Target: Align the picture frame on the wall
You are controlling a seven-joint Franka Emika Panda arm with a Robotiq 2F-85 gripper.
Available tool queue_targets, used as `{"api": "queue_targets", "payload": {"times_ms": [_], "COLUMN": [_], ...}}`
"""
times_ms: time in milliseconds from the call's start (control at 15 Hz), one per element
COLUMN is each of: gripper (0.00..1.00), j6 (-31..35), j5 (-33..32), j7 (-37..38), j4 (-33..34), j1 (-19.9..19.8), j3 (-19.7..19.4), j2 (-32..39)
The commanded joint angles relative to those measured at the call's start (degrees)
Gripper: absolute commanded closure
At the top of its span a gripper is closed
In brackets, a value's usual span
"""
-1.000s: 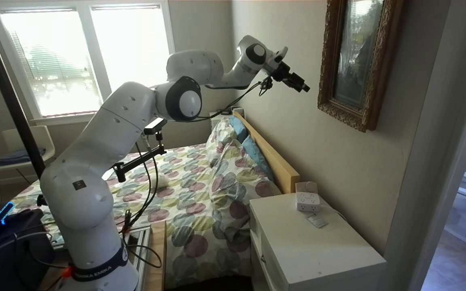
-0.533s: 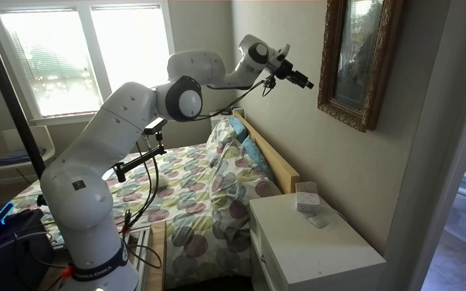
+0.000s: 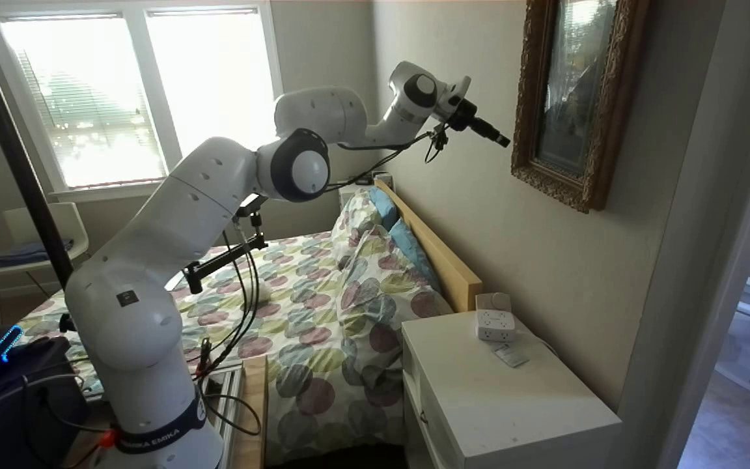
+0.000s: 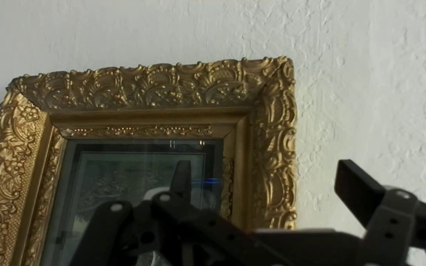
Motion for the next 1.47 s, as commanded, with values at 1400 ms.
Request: {"api": "queue_targets", "payload": {"times_ms": [1400], "gripper": [0.00], "j6": [0.16], "j5": [-0.86], "j7": [15.04], "j4": [10.20], "j1": [2.34], "j3": [-9.08], "j2": [8.74]}}
